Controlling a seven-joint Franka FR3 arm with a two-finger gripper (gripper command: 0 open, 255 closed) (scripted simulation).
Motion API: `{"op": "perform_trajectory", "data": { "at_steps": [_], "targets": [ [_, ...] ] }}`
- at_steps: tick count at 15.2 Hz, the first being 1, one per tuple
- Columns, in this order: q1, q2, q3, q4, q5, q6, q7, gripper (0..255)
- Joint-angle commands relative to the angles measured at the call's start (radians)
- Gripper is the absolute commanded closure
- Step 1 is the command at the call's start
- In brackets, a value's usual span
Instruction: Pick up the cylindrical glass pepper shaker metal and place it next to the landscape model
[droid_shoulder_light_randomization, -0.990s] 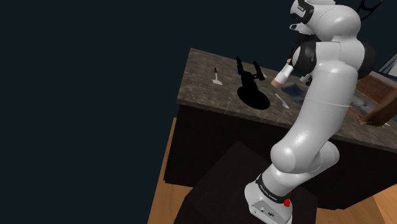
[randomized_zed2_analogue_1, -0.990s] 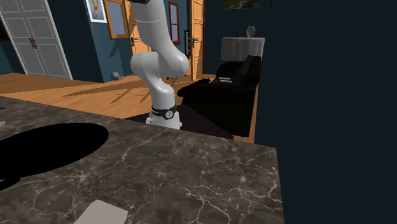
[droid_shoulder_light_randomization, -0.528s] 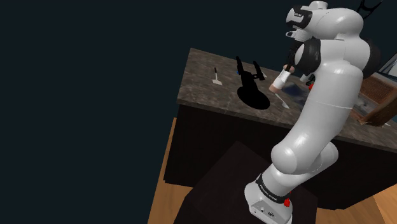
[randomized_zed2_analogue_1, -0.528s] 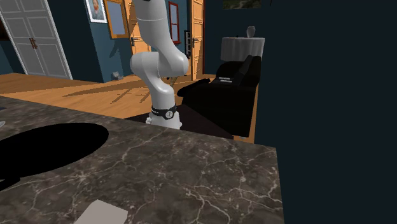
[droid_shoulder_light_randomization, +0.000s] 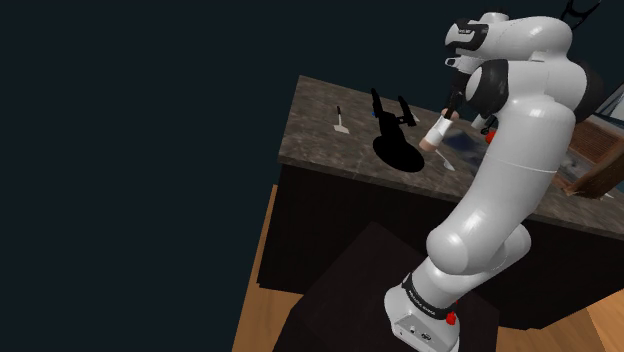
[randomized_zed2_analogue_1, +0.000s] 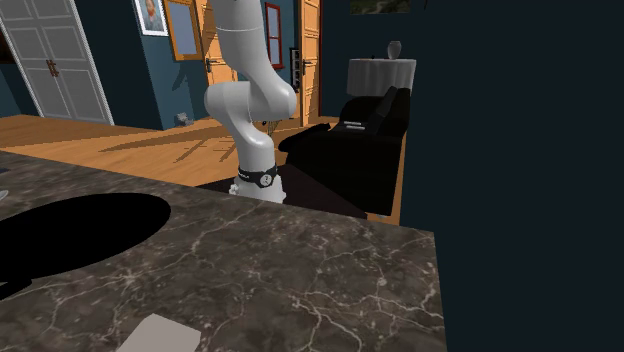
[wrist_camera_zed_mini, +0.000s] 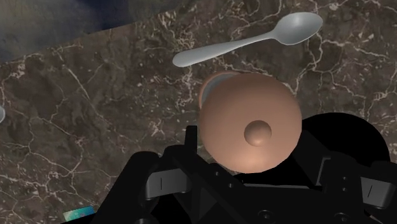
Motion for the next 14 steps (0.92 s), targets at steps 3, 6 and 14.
{"op": "perform_trajectory", "data": {
  "at_steps": [3,6,14],
  "targets": [
    [0.000,-0.001,0.000,-0.002,0.000,0.002,0.000,255],
    [0.000,-0.001,0.000,-0.002,0.000,0.002,0.000,0],
    [-0.037,0.048,0.000,0.192,0.030,-0.149,-0.012,0]
  ]
}}
